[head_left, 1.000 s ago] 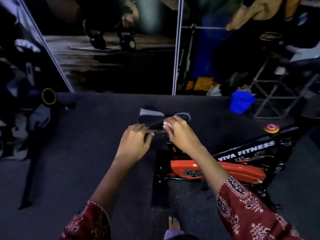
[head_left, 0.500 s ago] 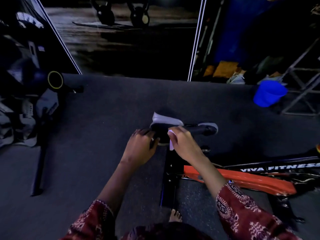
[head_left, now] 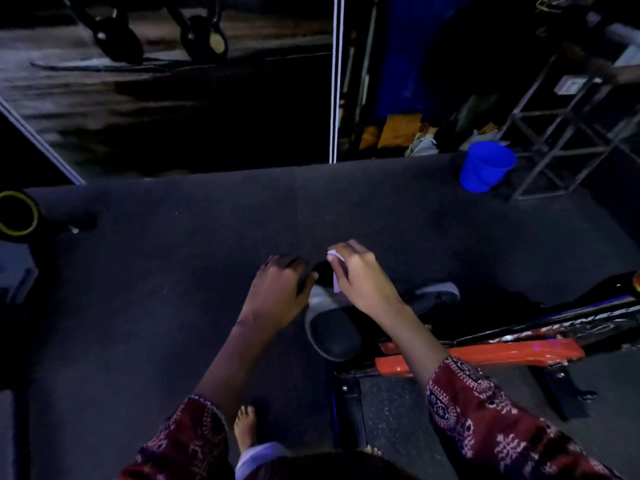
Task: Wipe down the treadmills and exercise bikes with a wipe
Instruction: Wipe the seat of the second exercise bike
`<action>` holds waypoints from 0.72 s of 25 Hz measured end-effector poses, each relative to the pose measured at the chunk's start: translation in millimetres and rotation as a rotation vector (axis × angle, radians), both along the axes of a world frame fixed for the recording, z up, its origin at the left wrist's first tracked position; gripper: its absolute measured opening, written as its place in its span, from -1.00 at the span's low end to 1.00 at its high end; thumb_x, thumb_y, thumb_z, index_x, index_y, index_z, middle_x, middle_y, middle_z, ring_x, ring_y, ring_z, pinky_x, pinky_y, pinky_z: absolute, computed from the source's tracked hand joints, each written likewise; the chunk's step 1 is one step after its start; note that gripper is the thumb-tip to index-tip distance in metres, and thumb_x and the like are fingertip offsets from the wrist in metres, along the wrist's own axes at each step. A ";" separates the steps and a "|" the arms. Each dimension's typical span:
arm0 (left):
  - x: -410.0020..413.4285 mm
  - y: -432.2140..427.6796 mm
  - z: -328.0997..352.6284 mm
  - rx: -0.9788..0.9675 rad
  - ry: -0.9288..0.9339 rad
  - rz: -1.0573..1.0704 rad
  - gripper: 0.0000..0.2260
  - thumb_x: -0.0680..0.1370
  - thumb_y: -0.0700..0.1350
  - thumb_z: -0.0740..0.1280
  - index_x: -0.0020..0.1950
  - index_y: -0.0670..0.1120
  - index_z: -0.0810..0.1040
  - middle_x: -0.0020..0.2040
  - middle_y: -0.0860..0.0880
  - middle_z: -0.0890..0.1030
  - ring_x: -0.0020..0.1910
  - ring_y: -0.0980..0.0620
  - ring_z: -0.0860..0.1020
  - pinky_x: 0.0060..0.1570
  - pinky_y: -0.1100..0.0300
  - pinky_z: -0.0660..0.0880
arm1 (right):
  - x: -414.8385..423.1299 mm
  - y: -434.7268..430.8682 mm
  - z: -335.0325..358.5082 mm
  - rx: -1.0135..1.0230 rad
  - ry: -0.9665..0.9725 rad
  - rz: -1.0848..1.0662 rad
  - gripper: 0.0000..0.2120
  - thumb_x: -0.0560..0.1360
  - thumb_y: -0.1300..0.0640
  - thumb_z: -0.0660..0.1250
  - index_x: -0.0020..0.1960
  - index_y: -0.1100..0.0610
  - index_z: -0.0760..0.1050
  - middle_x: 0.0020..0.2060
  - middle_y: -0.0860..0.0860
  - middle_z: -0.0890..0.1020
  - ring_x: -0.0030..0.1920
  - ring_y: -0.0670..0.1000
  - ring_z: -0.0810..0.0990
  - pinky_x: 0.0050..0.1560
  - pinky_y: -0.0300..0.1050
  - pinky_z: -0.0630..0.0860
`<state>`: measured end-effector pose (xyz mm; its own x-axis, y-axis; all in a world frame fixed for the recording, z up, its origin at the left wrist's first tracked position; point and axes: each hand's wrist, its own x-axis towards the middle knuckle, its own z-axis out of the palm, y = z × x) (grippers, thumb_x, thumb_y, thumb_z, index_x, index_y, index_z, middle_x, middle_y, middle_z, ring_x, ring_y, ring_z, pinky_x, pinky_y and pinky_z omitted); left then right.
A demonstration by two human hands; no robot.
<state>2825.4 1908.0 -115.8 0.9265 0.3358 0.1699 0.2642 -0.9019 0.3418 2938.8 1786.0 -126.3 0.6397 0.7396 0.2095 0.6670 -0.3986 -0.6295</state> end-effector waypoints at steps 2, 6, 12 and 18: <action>10.8 42.2 0.7 -0.008 -0.010 -0.030 -0.70 0.50 -0.04 0.26 -0.05 -0.25 0.63 -0.01 -0.20 0.65 -0.06 -0.24 0.61 -0.06 0.00 0.54 | 3.2 37.8 1.0 0.001 -0.007 -0.046 -0.79 0.61 0.19 0.21 0.08 0.29 0.55 -0.01 0.20 0.54 -0.05 0.23 0.57 -0.05 0.12 0.53; 25.8 138.9 3.3 -0.030 -0.005 -0.127 -0.72 0.53 -0.09 0.31 0.06 -0.30 0.62 0.07 -0.23 0.63 0.06 -0.24 0.58 0.06 -0.04 0.51 | 1.0 118.7 2.2 -0.036 0.006 -0.170 -0.79 0.61 0.16 0.21 0.08 0.28 0.54 0.01 0.16 0.52 -0.03 0.20 0.56 -0.08 0.11 0.54; 51.6 232.8 2.7 -0.042 -0.039 -0.181 -0.64 0.51 -0.03 0.25 0.10 -0.28 0.62 0.08 -0.22 0.64 0.09 -0.22 0.58 0.11 -0.03 0.51 | 9.7 197.8 3.8 -0.092 0.013 -0.222 -0.82 0.60 0.18 0.22 0.08 0.26 0.53 0.03 0.15 0.51 -0.03 0.18 0.56 -0.11 0.10 0.55; 118.0 280.1 -0.4 -0.072 -0.035 -0.257 -0.67 0.59 -0.06 0.29 0.26 -0.22 0.55 0.26 -0.16 0.55 0.27 -0.13 0.46 0.25 0.07 0.37 | 69.2 247.0 7.8 -0.100 -0.012 -0.287 -0.80 0.58 0.22 0.23 0.14 0.26 0.53 0.09 0.15 0.51 0.01 0.15 0.56 -0.08 0.05 0.54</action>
<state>2943.4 2188.0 -116.3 0.9769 0.1025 0.1873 0.0165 -0.9110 0.4122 3008.0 2033.1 -118.5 0.8234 0.5462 0.1538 0.5254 -0.6315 -0.5702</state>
